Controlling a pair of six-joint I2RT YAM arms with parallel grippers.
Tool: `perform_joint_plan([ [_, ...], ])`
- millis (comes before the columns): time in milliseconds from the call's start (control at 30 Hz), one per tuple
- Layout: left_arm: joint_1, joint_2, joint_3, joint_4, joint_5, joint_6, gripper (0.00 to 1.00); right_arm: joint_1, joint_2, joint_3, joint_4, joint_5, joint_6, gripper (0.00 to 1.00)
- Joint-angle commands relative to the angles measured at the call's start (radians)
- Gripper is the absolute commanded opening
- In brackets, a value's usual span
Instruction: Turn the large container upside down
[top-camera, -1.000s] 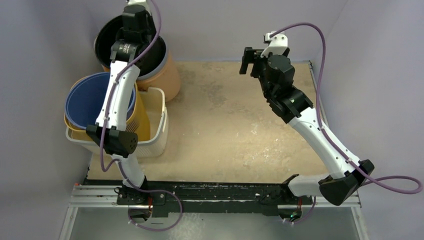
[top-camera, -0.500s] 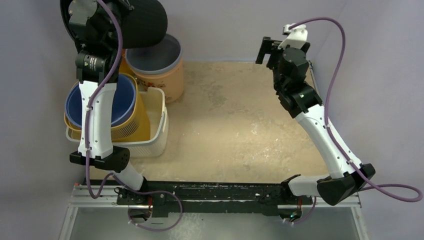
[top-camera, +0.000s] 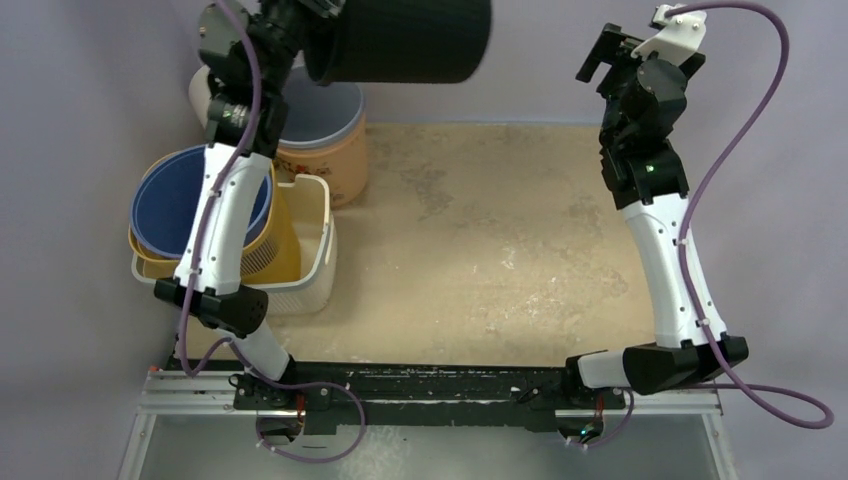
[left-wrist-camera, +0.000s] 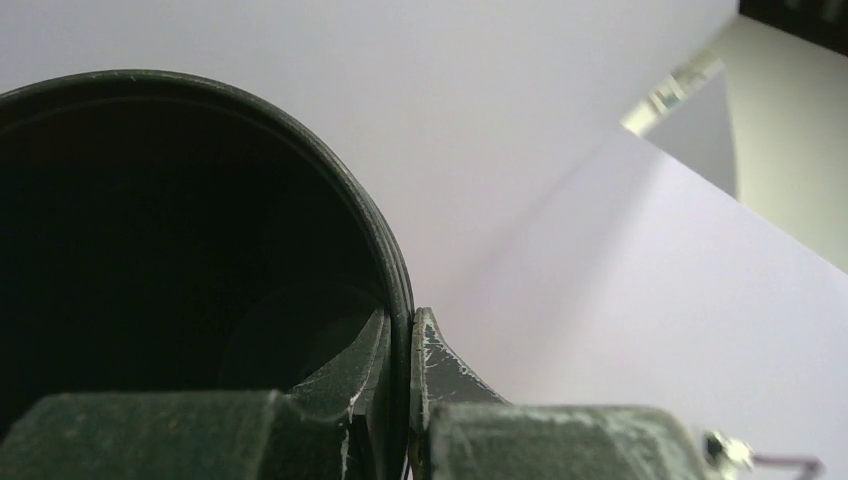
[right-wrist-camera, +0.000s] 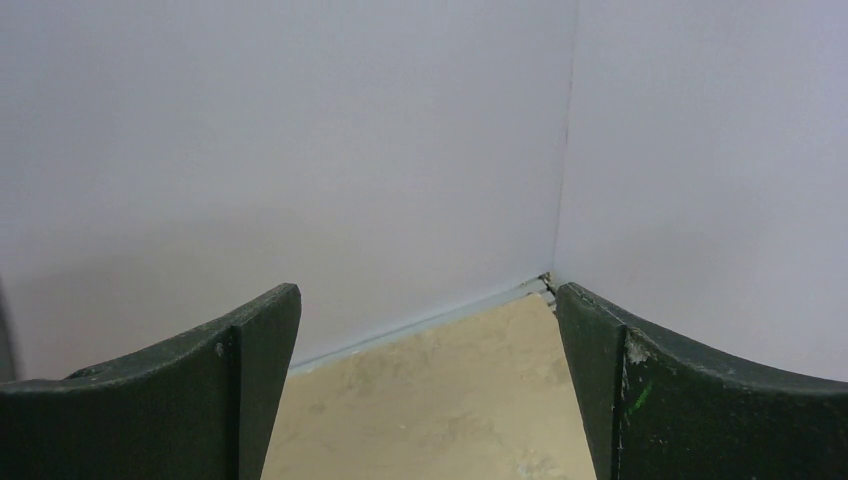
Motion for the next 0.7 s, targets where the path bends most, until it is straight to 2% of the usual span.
perform_joint_plan([
  [0,-0.097,0.036,-0.006,0.213,0.136,-0.168,0.0,-0.03,0.029,0.069,-0.004,-0.055,0.027,1.0],
  [167,-0.181,0.064,-0.147,0.316,0.144,-0.25,0.0,-0.05,0.041,0.09,-0.017,-0.085,0.042,1.0],
  [500,-0.361,0.17,-0.361,0.449,0.102,-0.293,0.0,-0.089,0.024,0.137,-0.019,-0.087,0.0,1.0],
  [667,-0.398,0.255,-0.466,0.622,0.102,-0.407,0.0,-0.106,0.007,0.115,-0.016,-0.092,-0.003,1.0],
])
